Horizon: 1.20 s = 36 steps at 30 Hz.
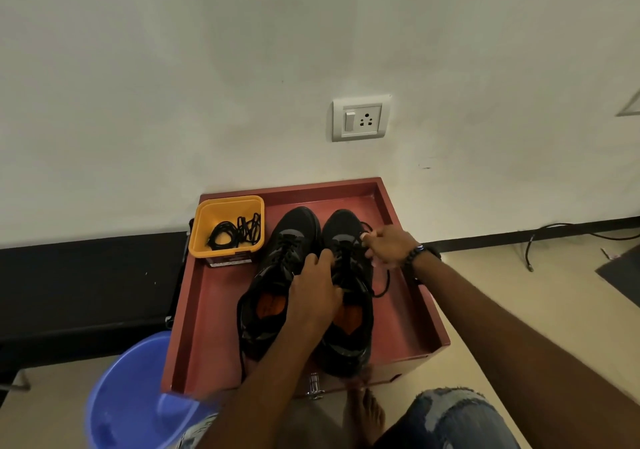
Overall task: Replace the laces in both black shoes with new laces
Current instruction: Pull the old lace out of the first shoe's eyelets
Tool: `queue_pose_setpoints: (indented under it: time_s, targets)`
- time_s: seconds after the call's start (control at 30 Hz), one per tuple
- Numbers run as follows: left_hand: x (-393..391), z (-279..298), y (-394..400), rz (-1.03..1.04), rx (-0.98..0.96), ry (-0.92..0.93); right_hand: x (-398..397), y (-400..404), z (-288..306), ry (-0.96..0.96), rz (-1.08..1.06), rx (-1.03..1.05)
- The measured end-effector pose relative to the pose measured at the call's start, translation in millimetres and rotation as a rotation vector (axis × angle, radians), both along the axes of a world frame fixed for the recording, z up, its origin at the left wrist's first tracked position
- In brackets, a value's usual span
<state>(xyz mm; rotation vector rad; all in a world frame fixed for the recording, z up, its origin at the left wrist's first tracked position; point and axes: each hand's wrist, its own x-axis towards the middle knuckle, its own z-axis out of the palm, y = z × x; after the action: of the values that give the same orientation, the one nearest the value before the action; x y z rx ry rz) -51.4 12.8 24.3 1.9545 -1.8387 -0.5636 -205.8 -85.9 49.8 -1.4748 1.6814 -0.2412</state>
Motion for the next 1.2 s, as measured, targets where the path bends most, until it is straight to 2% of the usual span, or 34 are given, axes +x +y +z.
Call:
queue_pose_setpoints:
  time_s: [0.03,0.1,0.33,0.4,0.5,0.6,0.67,0.73,0.9,1.0,1.07,1.2]
  targets:
    - [0.1,0.2,0.2,0.002,0.005,0.007,0.0,3.8,-4.2,-0.125,-0.039,0.072]
    - [1.6,-1.3,0.6,0.021,0.022,0.022,-1.5,13.7,-12.6,-0.24,-0.084,0.091]
    - [5.2,-1.5,2.1,0.051,0.069,0.056,-4.5,20.4,-11.8,-0.199,-0.065,-0.066]
    - [5.3,-0.2,1.3,0.045,0.069,0.049,-19.5,4.1,1.6,-0.114,-0.163,-0.24]
    - [4.2,-1.5,0.9,0.043,0.077,0.028,-40.3,-9.3,16.2,-0.188,-0.328,-0.349]
    - [2.9,-2.5,0.8,0.049,0.083,0.027,-35.8,2.2,11.2,-0.141,-0.195,-0.273]
    - [2.3,-2.0,0.3,0.045,0.087,0.023,-26.2,19.0,3.6,-0.073,-0.04,-0.15]
    - [1.7,-2.0,0.5,0.04,0.084,0.018,-13.7,33.6,-7.2,-0.085,0.011,-0.003]
    - [-1.7,1.8,2.1,0.013,0.07,0.0,9.0,43.3,-19.9,-0.079,-0.072,-0.123]
    - [-1.6,4.8,1.3,0.028,0.091,0.031,2.7,30.2,-9.5,-0.051,-0.041,-0.175]
    - [-3.4,6.0,0.1,0.033,0.095,0.054,-11.5,11.6,0.3,-0.096,-0.148,-0.221]
    - [-18.4,10.4,-1.6,0.026,0.101,0.086,-37.4,-11.6,20.5,-0.312,-0.414,-0.295]
